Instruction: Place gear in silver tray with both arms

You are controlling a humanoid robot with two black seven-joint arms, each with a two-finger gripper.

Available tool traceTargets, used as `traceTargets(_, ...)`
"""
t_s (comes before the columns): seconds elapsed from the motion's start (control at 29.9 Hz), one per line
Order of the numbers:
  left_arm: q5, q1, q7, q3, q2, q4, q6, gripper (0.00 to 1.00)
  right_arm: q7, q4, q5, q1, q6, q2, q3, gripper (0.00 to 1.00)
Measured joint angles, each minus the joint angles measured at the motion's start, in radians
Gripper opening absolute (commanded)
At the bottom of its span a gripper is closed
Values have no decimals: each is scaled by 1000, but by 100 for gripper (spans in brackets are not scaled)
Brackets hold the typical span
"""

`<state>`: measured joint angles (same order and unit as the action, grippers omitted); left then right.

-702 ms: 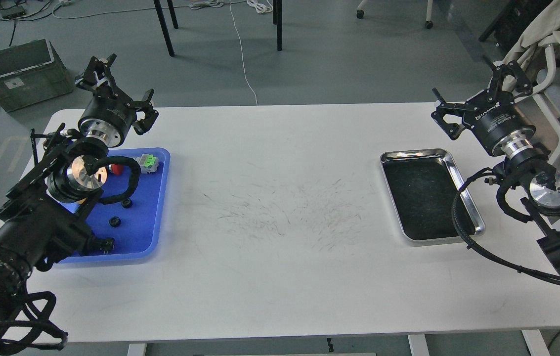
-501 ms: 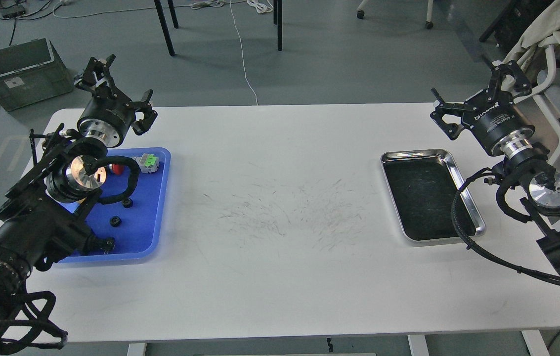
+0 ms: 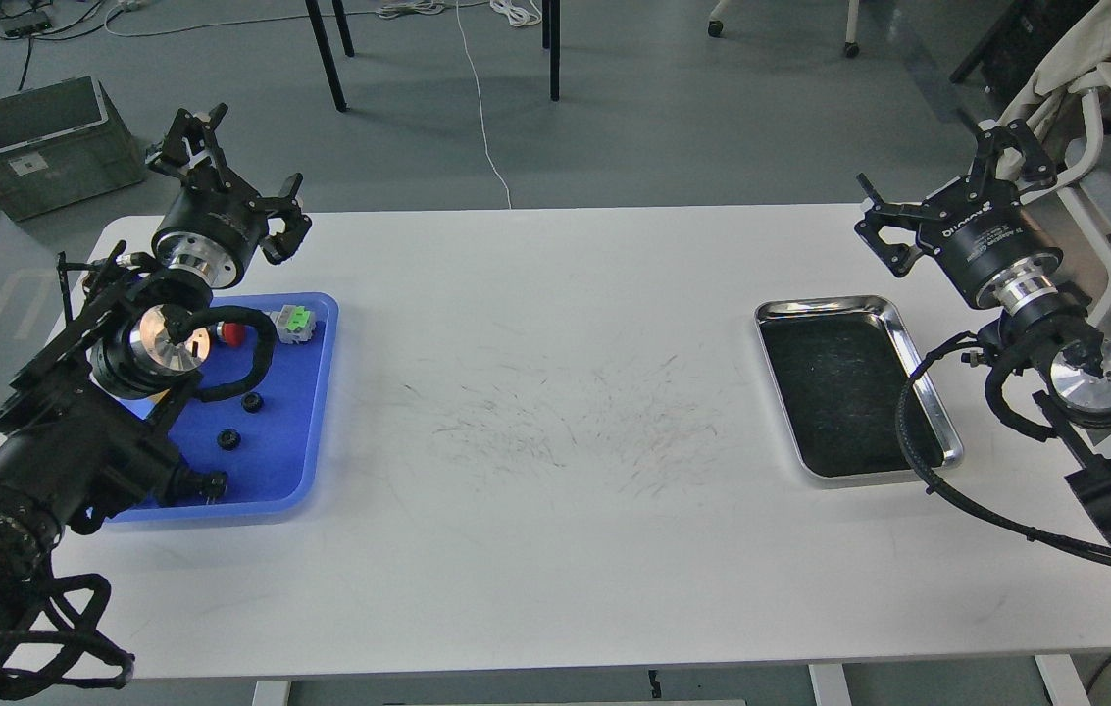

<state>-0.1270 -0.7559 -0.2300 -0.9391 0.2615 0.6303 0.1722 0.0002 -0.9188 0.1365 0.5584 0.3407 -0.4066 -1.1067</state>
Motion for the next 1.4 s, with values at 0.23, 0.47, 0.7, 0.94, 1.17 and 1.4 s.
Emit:
traceTargets(0.23, 14, 0, -54, -10, 4, -5, 0, 99, -1, 3, 0, 0, 3, 0, -1, 99)
traceTargets(0.47, 0, 0, -71, 0, -1, -10, -2, 99, -3, 3, 0, 0, 3, 0, -1, 99)
traceTargets(0.7, -8, -1, -68, 42, 2, -1, -4, 99, -4, 3, -1, 0, 1, 6, 17, 99)
traceTargets(0.94, -87, -14, -66, 146, 101, 139, -7, 99, -5, 2, -1, 1, 0, 11, 19, 99)
traceTargets(1.17, -285, 5, -16, 196, 328, 459, -15, 99, -5, 3, -2, 4, -4, 17, 18, 99)
traceTargets(1.4, -552, -4, 12, 262, 596, 722, -15, 99, -5, 3, -5, 4, 0, 14, 42, 99)
